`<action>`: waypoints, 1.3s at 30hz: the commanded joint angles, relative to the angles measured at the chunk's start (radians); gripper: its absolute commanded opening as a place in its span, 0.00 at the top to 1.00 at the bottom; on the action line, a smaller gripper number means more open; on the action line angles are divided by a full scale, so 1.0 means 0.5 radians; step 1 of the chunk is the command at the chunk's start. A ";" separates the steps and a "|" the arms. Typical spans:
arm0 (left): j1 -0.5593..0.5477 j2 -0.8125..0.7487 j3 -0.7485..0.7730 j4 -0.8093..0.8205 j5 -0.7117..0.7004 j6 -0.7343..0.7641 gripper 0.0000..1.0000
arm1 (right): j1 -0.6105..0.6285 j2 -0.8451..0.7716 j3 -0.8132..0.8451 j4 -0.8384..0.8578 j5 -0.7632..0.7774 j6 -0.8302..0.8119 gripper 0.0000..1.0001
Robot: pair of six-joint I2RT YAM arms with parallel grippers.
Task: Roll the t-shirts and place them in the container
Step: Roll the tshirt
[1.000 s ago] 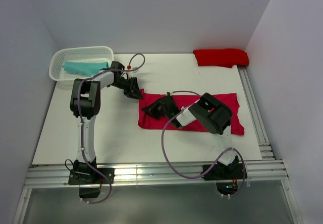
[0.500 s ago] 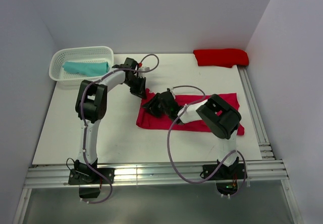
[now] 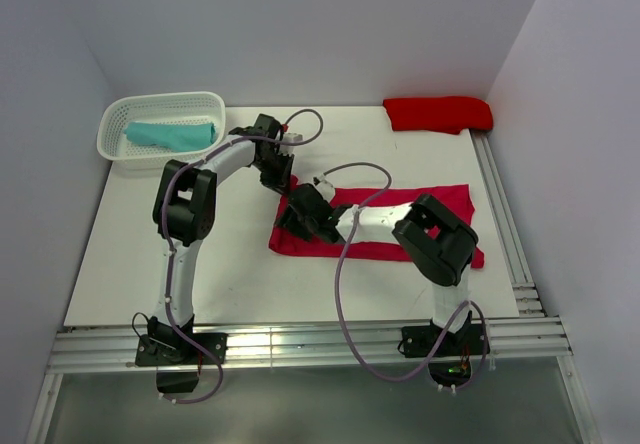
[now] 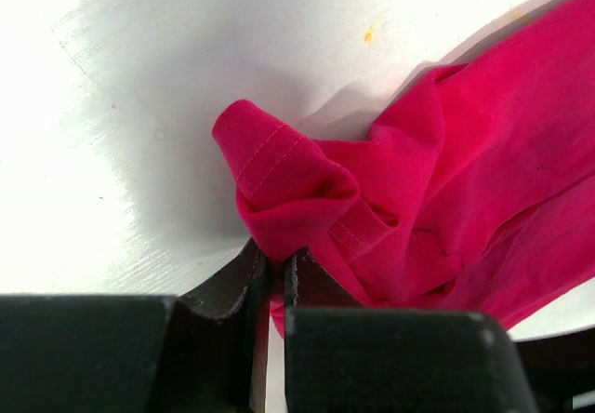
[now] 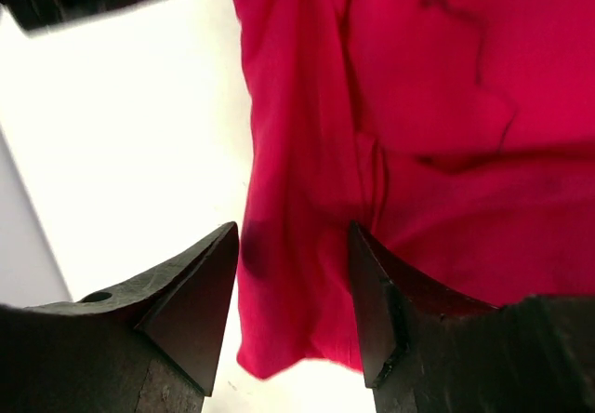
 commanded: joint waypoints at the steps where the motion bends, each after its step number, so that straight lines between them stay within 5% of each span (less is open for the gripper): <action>1: -0.001 0.095 -0.023 -0.043 -0.251 0.076 1.00 | 0.069 -0.048 0.087 -0.304 0.131 -0.049 0.42; 13: -0.013 0.101 0.001 -0.064 -0.279 0.089 1.00 | 0.247 -0.042 0.397 -0.973 0.515 0.009 0.40; 39: -0.022 0.144 0.057 -0.104 -0.297 0.113 1.00 | 0.327 0.139 0.747 -1.106 0.500 -0.077 0.39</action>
